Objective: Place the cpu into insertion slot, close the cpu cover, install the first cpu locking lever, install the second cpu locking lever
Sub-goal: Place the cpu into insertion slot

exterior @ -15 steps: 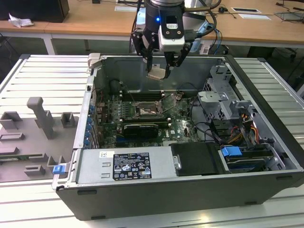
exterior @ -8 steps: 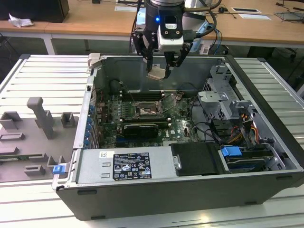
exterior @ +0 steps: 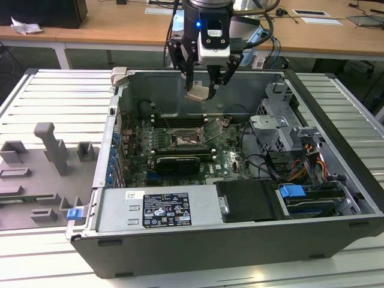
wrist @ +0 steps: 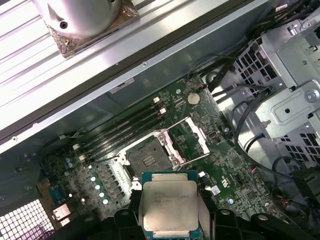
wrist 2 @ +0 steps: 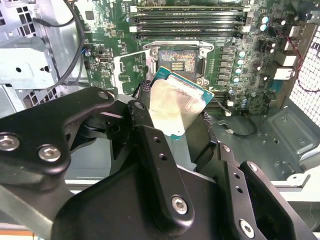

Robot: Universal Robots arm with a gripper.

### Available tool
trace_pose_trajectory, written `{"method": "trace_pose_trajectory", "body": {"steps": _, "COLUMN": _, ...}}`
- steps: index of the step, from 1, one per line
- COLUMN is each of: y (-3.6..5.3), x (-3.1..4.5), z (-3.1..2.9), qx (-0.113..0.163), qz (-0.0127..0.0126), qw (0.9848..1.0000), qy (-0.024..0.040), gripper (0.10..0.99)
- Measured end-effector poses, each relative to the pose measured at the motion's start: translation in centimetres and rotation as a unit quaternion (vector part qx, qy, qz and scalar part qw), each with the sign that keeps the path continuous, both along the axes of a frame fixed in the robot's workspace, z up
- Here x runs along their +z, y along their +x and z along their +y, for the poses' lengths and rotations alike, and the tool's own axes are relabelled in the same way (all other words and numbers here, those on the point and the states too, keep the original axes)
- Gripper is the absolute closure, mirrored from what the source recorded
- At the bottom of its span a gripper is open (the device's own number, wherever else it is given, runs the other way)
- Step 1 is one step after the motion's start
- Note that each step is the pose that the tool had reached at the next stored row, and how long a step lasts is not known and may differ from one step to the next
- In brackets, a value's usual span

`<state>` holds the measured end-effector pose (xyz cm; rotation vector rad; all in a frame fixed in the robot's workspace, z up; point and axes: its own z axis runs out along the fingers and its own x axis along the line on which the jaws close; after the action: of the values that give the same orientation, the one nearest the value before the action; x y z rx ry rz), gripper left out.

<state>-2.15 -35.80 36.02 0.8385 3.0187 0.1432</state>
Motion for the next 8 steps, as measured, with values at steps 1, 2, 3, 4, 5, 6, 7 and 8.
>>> {"method": "trace_pose_trajectory", "body": {"steps": 1, "y": 0.0, "x": -0.01, "z": 0.0, "qx": -0.004, "qz": 0.0, "qw": 1.0, "qy": 0.0, "gripper": 0.557}}
{"method": "trace_pose_trajectory", "body": {"steps": 2, "y": 0.0, "x": -0.02, "z": 0.0, "qx": -0.012, "qz": 0.0, "qw": 0.9999, "qy": 0.0, "gripper": 0.557}}
{"method": "trace_pose_trajectory", "body": {"steps": 3, "y": 0.0, "x": -0.02, "z": 0.0, "qx": -0.016, "qz": 0.0001, "qw": 0.9999, "qy": 0.0, "gripper": 0.557}}
{"method": "trace_pose_trajectory", "body": {"steps": 4, "y": 0.0, "x": -0.02, "z": 0.0, "qx": -0.018, "qz": 0.0, "qw": 0.9998, "qy": 0.0, "gripper": 0.557}}
{"method": "trace_pose_trajectory", "body": {"steps": 5, "y": 0.0, "x": -0.02, "z": 0.0, "qx": -0.023, "qz": 0.0, "qw": 0.9997, "qy": 0.0, "gripper": 0.557}}
{"method": "trace_pose_trajectory", "body": {"steps": 6, "y": 0.0, "x": -0.03, "z": 0.0, "qx": -0.026, "qz": 0.0, "qw": 0.9997, "qy": 0.0, "gripper": 0.557}}
{"method": "trace_pose_trajectory", "body": {"steps": 7, "y": 0.0, "x": -0.03, "z": 0.0, "qx": -0.028, "qz": 0.0, "qw": 0.9996, "qy": 0.0, "gripper": 0.557}}
{"method": "trace_pose_trajectory", "body": {"steps": 8, "y": 0.0, "x": -0.03, "z": 0.0, "qx": -0.032, "qz": 0.0, "qw": 0.9995, "qy": 0.0, "gripper": 0.557}}
